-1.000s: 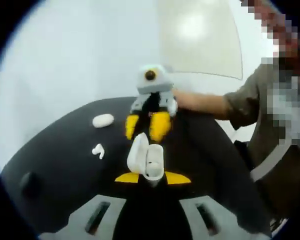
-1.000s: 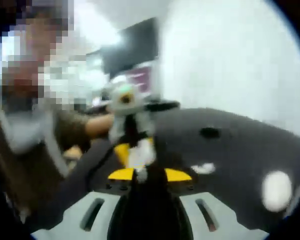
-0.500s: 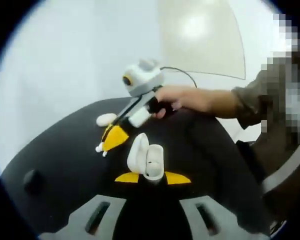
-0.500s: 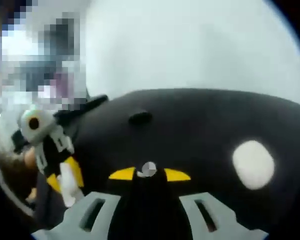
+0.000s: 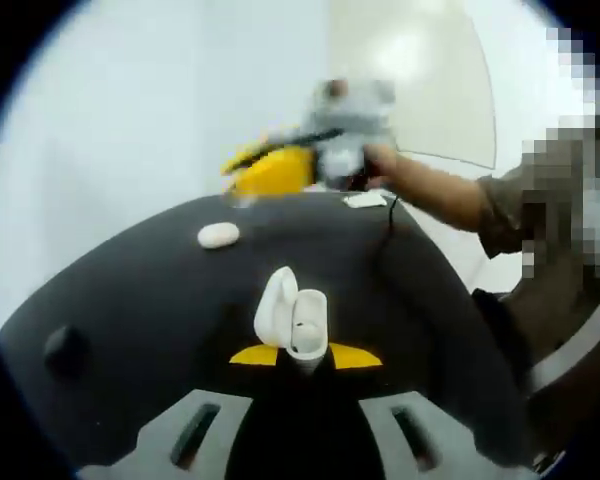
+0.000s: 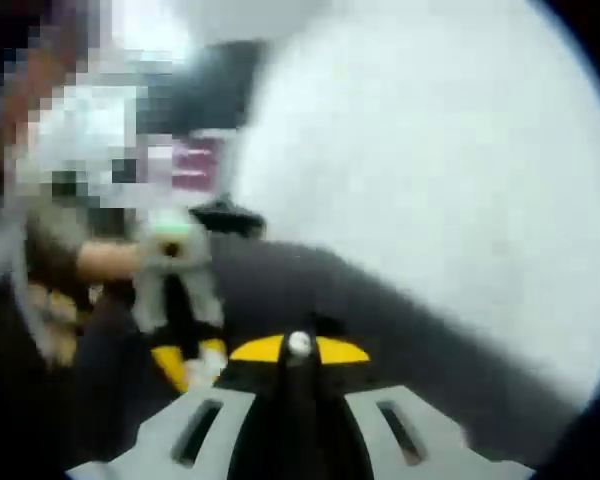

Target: Pick up three earphones and place each one into its charging case using tactile feedback, ensure that each earphone is properly inserted and securely positioned inside the case.

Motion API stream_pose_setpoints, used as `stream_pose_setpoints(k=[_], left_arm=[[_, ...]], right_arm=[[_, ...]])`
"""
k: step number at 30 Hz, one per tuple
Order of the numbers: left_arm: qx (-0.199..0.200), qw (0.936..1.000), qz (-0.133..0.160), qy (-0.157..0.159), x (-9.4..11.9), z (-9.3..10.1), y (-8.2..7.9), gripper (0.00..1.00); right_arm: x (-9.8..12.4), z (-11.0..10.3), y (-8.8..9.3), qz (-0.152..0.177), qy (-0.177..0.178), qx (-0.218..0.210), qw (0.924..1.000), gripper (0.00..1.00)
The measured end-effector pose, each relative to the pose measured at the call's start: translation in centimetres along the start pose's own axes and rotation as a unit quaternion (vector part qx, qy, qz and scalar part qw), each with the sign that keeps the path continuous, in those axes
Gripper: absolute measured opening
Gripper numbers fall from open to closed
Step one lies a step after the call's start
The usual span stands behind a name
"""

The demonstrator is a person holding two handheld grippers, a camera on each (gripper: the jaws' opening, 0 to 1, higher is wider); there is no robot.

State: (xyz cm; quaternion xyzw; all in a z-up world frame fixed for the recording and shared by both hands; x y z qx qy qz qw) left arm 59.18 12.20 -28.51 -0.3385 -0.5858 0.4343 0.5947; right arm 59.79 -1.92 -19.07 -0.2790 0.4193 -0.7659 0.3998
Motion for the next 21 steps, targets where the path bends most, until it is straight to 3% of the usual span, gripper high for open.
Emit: stream_pose_setpoints(k=[3,5,8,11,13,14,16,21], left_arm=[[-0.004,1.0,-0.001,0.0,0.0,0.0,0.0,0.14],[-0.002,1.0,0.0,0.0,0.0,0.0,0.0,0.14],[-0.012,0.9999,0.0,-0.002,0.0,0.1,0.1,0.14],[-0.01,1.0,0.001,0.0,0.1,0.1,0.2,0.13],[-0.008,1.0,0.002,0.0,0.2,0.1,0.2,0.13],[-0.008,1.0,0.002,0.0,0.2,0.1,0.2,0.13],[-0.008,1.0,0.001,0.0,0.3,0.1,0.2,0.13],[-0.009,1.0,0.0,-0.001,0.4,0.2,0.3,0.14]], right_arm=[[0.3,-2.4,0.0,-0.027,-0.047,0.067,0.9963,0.13],[0.1,-3.6,0.9,-0.047,-0.069,0.146,0.9858,0.13],[-0.7,-4.7,2.3,-0.064,-0.072,0.246,0.9646,0.13],[-1.3,-5.0,2.7,-0.064,-0.068,0.288,0.9532,0.13],[-1.5,-5.1,3.1,-0.081,-0.075,0.328,0.9382,0.13],[-1.6,-5.4,3.1,-0.073,-0.076,0.319,0.9417,0.13],[-1.5,-5.4,3.0,-0.066,-0.085,0.327,0.9388,0.13],[-1.4,-5.8,3.1,-0.055,-0.098,0.365,0.9243,0.13]])
Point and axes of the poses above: the point that each gripper's makers call its tool centre point, and the gripper's own axes: x roughly backward along the fingers, z roughly to its right, y roughly out of its underside, the point moved 7 cm from there along x, roughly backward along the fingers, and after that the axes turned 13 degrees about y, right-handed, at the moved point
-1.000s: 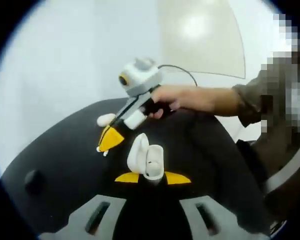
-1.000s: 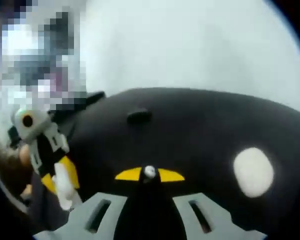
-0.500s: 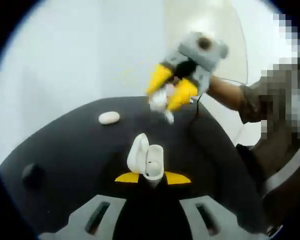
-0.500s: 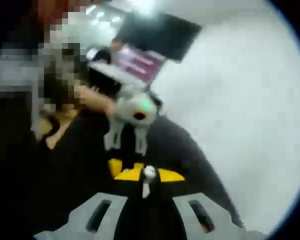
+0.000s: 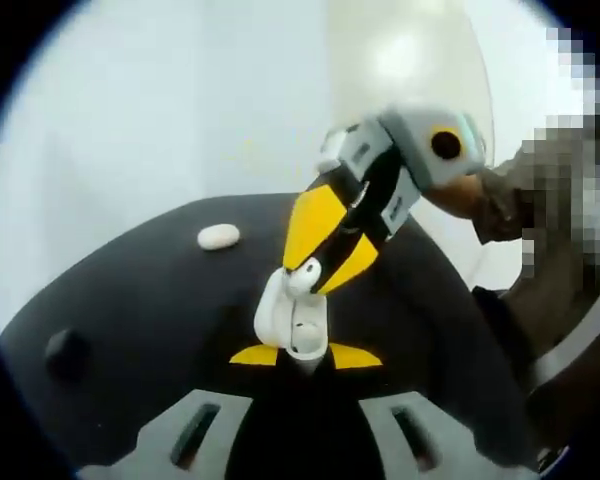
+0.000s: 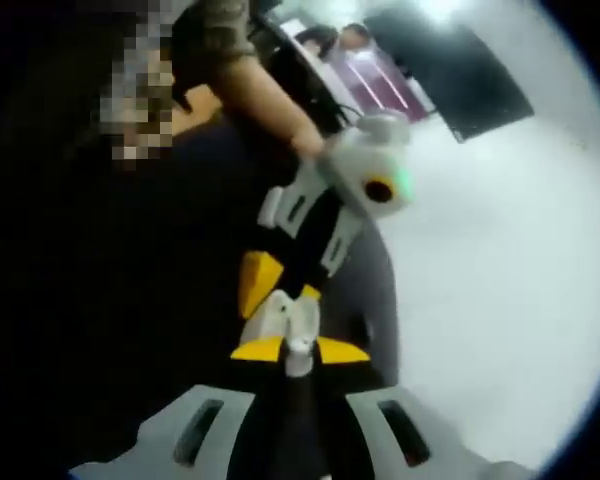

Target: Pick up three earphones and place each one into its charging case using tactile feedback, ensure that each earphone is properly inserted and securely positioned inside the case.

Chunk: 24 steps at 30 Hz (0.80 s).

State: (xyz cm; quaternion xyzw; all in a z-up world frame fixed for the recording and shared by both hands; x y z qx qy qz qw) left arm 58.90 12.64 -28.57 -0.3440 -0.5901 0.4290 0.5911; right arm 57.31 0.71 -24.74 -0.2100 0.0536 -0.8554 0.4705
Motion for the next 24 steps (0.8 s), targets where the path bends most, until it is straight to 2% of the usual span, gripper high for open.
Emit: stream_pose_setpoints(k=[5,13,21,24], left_arm=[[-0.002,1.0,-0.001,-0.001,-0.1,0.1,0.0,0.14],[-0.003,1.0,0.0,0.0,-0.2,0.1,-0.1,0.14],[-0.012,0.9999,-0.001,-0.001,-0.1,0.1,-0.1,0.14],[-0.008,1.0,0.0,-0.001,-0.1,0.1,0.0,0.14]], right_arm=[[0.1,-0.3,0.1,0.0,-0.009,0.001,1.0,0.13],[1.1,-0.3,0.3,0.01,0.004,-0.034,0.9994,0.13],[0.6,-0.9,0.5,0.012,0.003,-0.045,0.9989,0.13],[0.8,-0.6,0.6,0.014,0.01,-0.065,0.9977,0.13]])
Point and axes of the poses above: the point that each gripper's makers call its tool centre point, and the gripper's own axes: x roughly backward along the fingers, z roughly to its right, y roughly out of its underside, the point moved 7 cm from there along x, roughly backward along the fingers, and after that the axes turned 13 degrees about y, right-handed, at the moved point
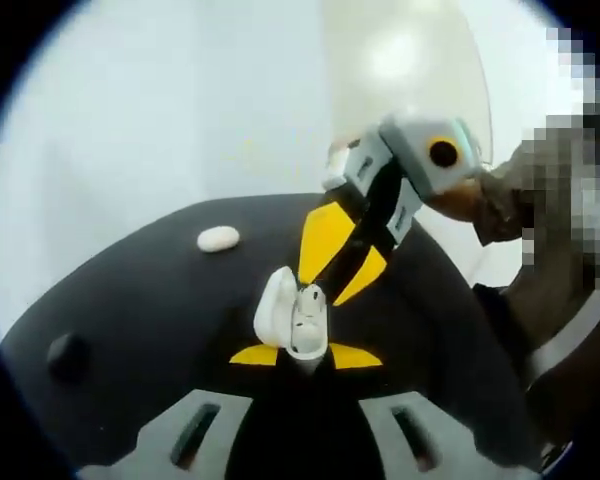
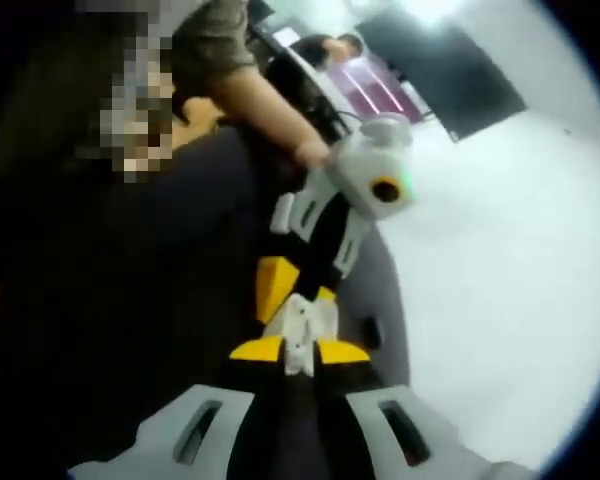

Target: Pick up three earphones and place each one into its charging case using tactile feedback, ensure that each earphone is properly inserted and securely positioned inside the case.

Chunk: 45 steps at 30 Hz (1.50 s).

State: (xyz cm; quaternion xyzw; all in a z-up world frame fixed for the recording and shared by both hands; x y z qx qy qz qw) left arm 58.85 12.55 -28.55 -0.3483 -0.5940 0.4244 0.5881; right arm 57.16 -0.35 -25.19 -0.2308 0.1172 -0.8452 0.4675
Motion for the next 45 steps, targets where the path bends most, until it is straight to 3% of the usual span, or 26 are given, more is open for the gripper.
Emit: stream_pose_setpoints(k=[2,4,5,7,8,10,14,17,19,25,29,32,35,37,38,40,42,44,45], left_arm=[[0.0,1.0,0.0,0.0,0.0,0.0,0.0,0.14],[0.0,1.0,0.0,0.001,0.0,0.0,0.0,0.14],[0.0,1.0,0.0,0.001,0.0,0.0,0.0,0.14],[-0.001,1.0,0.0,0.001,0.0,0.0,0.0,0.14],[-0.002,1.0,-0.001,0.0,0.0,0.0,0.0,0.13],[-0.004,1.0,-0.001,0.001,0.0,0.0,0.0,0.13],[-0.011,0.9999,-0.003,0.001,-0.1,0.0,0.0,0.13],[-0.005,1.0,0.0,0.003,-0.1,-0.1,0.0,0.13],[0.003,1.0,0.002,0.005,-0.1,-0.3,0.0,0.13],[0.013,0.9999,0.004,0.005,-0.1,-0.4,0.1,0.13],[0.011,0.9999,0.005,0.005,-0.2,-0.4,0.0,0.13],[0.033,0.9994,0.011,0.002,-0.1,-0.7,0.0,0.13],[0.014,0.9999,0.009,0.001,-0.2,-0.5,0.0,0.13],[0.009,0.9999,0.007,0.001,-0.2,-0.5,0.0,0.13],[0.009,0.9999,0.007,0.002,-0.2,-0.5,0.0,0.13],[0.006,1.0,0.007,0.002,-0.2,-0.5,0.0,0.13],[0.005,1.0,0.007,0.003,-0.1,-0.5,0.0,0.13],[0.004,1.0,0.007,0.003,-0.1,-0.5,0.1,0.13],[0.016,0.9998,0.005,0.005,0.0,-0.5,0.2,0.13]], right_arm=[[0.3,0.5,-0.1,0.01,0.014,-0.026,0.9995,0.13],[0.7,1.0,0.1,0.018,0.019,-0.09,0.9956,0.16],[0.9,1.2,0.5,0.02,0.013,-0.13,0.9912,0.19],[1.0,1.4,1.8,0.019,-0.008,-0.225,0.9742,0.28],[0.9,1.3,2.4,0.02,-0.019,-0.255,0.9667,0.3],[0.8,1.2,3.0,0.025,-0.027,-0.282,0.9586,0.31],[-0.3,0.8,3.8,0.029,-0.029,-0.286,0.9574,0.32],[-1.0,0.1,3.5,0.028,-0.053,-0.261,0.9634,0.3],[-1.1,0.4,3.4,0.026,-0.03,-0.218,0.9752,0.28],[-0.4,0.5,2.3,0.044,-0.025,-0.204,0.9777,0.27],[0.6,0.6,2.2,0.064,-0.021,-0.218,0.9737,0.27],[1.3,0.7,1.6,0.1,-0.009,-0.229,0.9682,0.25],[1.0,0.8,1.5,0.082,-0.013,-0.214,0.9732,0.28],[0.8,1.6,2.0,0.073,-0.001,-0.224,0.9718,0.29],[0.6,1.9,2.4,0.071,0.003,-0.243,0.9674,0.3],[0.0,1.4,3.5,0.066,-0.027,-0.288,0.9549,0.31],[-0.8,0.6,4.2,0.05,-0.038,-0.299,0.9521,0.31],[-1.4,-0.2,4.1,0.052,-0.033,-0.244,0.9678,0.28],[-1.5,-0.3,3.9,0.056,-0.017,-0.234,0.9705,0.28]])
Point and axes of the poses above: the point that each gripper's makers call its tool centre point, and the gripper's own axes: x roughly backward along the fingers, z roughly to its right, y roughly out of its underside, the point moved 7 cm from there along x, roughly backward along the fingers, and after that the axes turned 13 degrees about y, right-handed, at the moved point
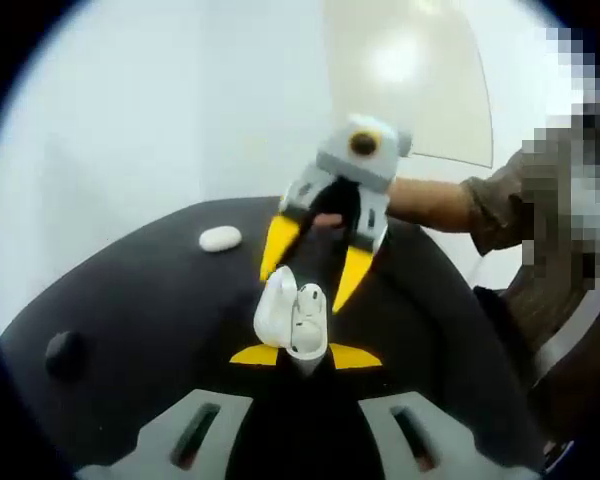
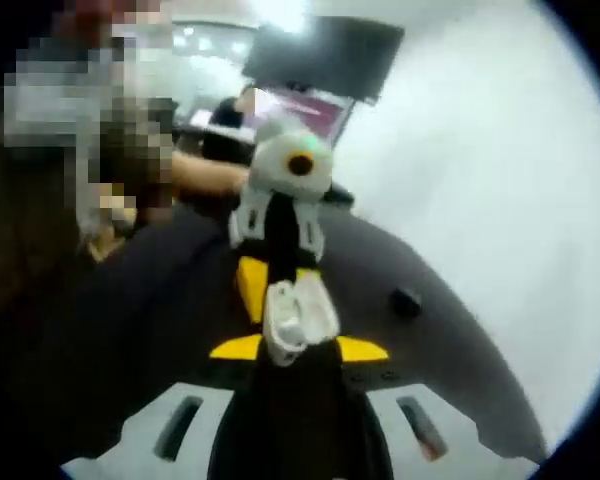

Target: Pick up three earphones and place each one into its charging case using tactile feedback, ensure that each earphone is properly inserted and securely positioned inside the case.

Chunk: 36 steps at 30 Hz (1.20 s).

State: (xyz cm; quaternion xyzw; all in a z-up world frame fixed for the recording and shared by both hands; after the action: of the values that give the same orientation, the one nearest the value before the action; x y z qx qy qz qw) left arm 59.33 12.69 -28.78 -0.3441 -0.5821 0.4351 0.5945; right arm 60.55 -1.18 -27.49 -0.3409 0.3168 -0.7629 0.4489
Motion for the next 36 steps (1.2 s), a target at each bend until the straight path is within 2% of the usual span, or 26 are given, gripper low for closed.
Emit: stream_pose_setpoints(k=[4,8,14,16,19,22,23,26,28,30,32,33,34,35,36], left_arm=[[0.008,0.9999,0.006,0.002,0.1,-0.1,0.0,0.13],[0.016,0.9998,0.01,0.004,0.1,-0.3,0.0,0.13],[0.021,0.9997,0.01,0.005,0.0,-0.3,0.0,0.13],[0.027,0.9996,0.012,0.003,0.0,-0.3,0.0,0.13],[0.025,0.9996,0.014,0.004,0.0,-0.3,0.0,0.13],[0.021,0.9997,0.012,0.003,0.0,-0.4,0.0,0.13],[0.018,0.9998,0.012,0.003,0.0,-0.4,0.0,0.13],[0.012,0.9999,0.012,0.002,0.0,-0.4,0.0,0.13],[0.01,0.9999,0.011,0.002,0.0,-0.4,0.1,0.13],[0.011,0.9999,0.011,0.002,0.0,-0.4,0.1,0.13],[0.012,0.9999,0.011,0.002,-0.1,-0.4,0.1,0.14],[0.012,0.9999,0.01,-0.002,-0.1,-0.5,0.1,0.14],[0.011,0.9999,0.008,-0.005,-0.1,-0.6,0.1,0.15],[0.009,0.9999,0.005,-0.006,-0.1,-0.7,0.2,0.15],[0.002,0.9999,0.005,-0.01,-0.1,-0.7,0.2,0.17]], right_arm=[[-0.1,-0.5,0.3,0.015,0.02,0.003,0.9997,0.28],[-0.1,-0.3,0.1,0.017,0.022,0.021,0.9994,0.28],[0.3,0.0,-0.5,0.054,0.026,0.001,0.9982,0.25],[0.6,-0.4,-0.6,0.065,0.011,0.0,0.9978,0.21],[0.8,-0.3,-0.2,0.061,0.021,0.002,0.9979,0.21],[1.0,0.3,-0.2,0.064,0.021,-0.039,0.9969,0.22],[1.0,0.8,0.0,0.065,0.03,-0.066,0.9953,0.22],[1.0,0.9,1.0,0.044,0.009,-0.139,0.9893,0.26],[0.9,0.9,1.0,0.049,-0.002,-0.178,0.9828,0.26],[0.4,0.8,0.7,0.061,-0.011,-0.222,0.9729,0.26],[-0.4,0.9,1.0,0.023,-0.011,-0.244,0.9694,0.26],[-0.7,0.8,0.8,0.017,-0.018,-0.257,0.966,0.22],[-0.9,0.6,0.5,0.024,-0.031,-0.274,0.9608,0.2],[-0.9,0.6,0.5,0.014,-0.029,-0.293,0.9555,0.19],[-0.8,0.6,0.4,0.014,-0.047,-0.308,0.95,0.17]])
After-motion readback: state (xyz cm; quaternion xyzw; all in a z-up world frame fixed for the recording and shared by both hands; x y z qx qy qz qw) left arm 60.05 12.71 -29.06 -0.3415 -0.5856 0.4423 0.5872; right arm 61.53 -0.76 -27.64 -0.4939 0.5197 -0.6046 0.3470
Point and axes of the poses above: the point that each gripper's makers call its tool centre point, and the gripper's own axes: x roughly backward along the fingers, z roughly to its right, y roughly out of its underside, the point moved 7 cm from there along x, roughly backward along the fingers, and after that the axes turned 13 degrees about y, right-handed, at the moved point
